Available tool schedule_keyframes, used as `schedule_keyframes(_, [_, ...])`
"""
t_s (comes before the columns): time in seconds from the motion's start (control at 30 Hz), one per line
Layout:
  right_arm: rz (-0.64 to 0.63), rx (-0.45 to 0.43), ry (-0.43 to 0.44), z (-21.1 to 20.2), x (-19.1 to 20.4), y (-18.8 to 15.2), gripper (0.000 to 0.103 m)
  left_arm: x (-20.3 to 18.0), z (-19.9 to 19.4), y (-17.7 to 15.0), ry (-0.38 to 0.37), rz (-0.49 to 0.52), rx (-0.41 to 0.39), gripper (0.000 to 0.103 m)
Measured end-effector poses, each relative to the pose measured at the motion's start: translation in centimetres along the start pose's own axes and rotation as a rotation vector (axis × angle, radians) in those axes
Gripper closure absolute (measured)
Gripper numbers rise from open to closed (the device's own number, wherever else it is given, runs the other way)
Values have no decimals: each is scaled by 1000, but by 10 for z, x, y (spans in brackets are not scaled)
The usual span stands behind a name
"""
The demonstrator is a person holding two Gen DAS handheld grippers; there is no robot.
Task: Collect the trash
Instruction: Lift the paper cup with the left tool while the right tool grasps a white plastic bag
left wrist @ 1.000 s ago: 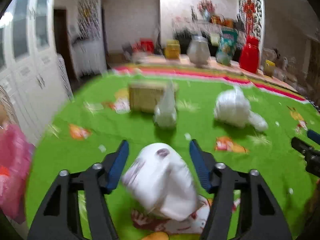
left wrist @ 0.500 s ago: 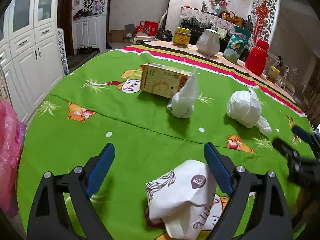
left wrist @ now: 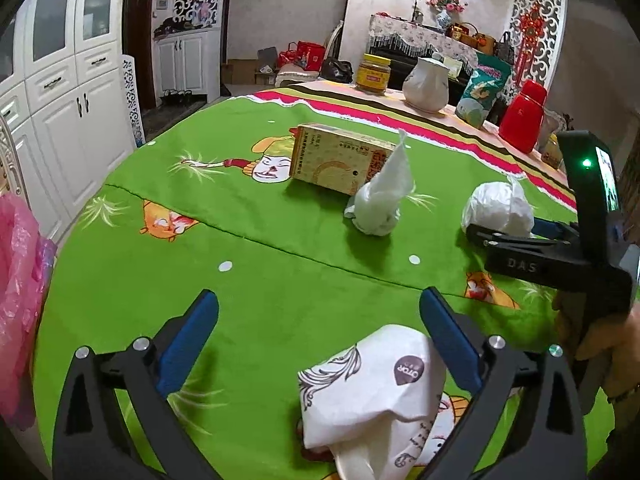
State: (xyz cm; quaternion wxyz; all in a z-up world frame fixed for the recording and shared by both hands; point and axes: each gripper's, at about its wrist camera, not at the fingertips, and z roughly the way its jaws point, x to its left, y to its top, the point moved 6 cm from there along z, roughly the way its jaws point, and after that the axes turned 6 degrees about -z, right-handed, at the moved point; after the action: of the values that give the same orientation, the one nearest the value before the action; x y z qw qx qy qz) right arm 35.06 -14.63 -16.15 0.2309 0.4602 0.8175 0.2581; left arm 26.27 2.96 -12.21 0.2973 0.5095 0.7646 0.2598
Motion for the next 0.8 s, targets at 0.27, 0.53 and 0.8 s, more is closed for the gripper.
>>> schedule_keyframes(0.27, [65, -113, 5, -67, -5, -36, 62, -3, 0, -1, -2, 16, -2, 5])
schedule_keyframes(0.53, [185, -121, -93, -128, -9, -109, 62, 0, -9, 4, 18, 40, -48, 5])
schedule_keyframes(0.8, [232, -137, -47, -129, -12, -121, 62, 0, -11, -7, -29, 5, 33, 5])
